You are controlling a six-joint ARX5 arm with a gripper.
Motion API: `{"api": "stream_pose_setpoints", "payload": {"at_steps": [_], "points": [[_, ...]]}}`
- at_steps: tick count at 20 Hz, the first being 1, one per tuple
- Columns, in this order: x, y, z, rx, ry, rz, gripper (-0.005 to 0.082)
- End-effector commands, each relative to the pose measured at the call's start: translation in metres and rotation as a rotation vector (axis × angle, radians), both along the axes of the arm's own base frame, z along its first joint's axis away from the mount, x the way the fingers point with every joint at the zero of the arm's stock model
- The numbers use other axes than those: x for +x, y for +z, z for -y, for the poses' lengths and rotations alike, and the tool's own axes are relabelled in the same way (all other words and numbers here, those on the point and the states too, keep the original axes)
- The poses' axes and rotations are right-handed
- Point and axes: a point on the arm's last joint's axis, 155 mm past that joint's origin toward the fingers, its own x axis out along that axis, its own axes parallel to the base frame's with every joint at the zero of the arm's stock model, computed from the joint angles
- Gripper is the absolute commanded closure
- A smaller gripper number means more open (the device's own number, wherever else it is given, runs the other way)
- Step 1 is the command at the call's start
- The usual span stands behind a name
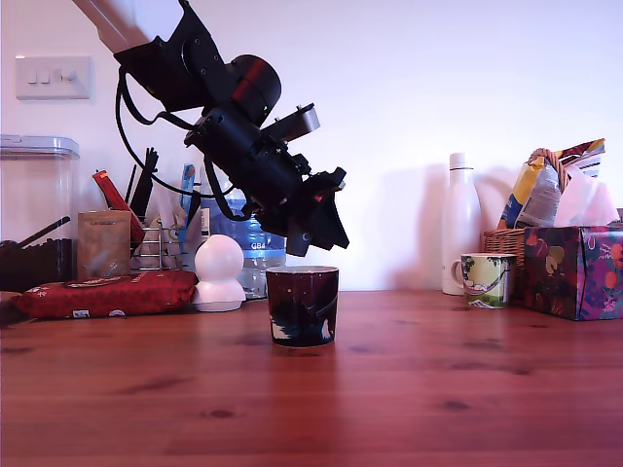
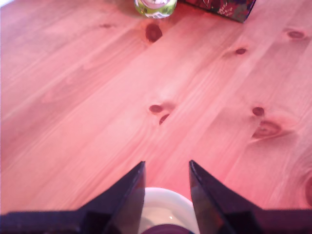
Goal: Pick up the coffee capsules from the table one by one and drop them inside the nearest coffee cup
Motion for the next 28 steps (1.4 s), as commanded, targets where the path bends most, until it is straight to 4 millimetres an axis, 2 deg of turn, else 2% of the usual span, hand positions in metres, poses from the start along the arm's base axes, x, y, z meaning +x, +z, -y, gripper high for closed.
{"api": "stream_pose_setpoints", "payload": {"at_steps": [1, 3, 4, 6, 7, 14, 16, 17, 18, 21, 22, 28], "points": [[0.003, 0.002, 0.006, -0.011, -0.011, 0.018, 0.0555], [0.004, 0.003, 0.006, -0.016, -0.008, 0.021, 0.0539], [0.004, 0.003, 0.006, -0.017, -0.008, 0.023, 0.0453], [0.006, 0.006, 0.007, -0.024, -0.006, 0.032, 0.0087], [0.006, 0.006, 0.007, -0.024, -0.007, 0.033, -0.0007], [0.007, 0.008, 0.008, -0.028, -0.007, 0.042, -0.0007], [0.006, 0.007, 0.007, -0.027, -0.007, 0.038, 0.0045], [0.006, 0.008, 0.007, -0.026, -0.007, 0.036, 0.0122], [0.004, 0.010, 0.007, -0.030, -0.013, 0.034, 0.0236], [-0.002, 0.020, 0.005, -0.027, -0.024, 0.030, 0.0737], [-0.005, 0.024, 0.004, -0.024, -0.025, 0.028, 0.0785], [-0.016, 0.053, -0.017, -0.064, -0.067, 0.004, 0.0789]]}}
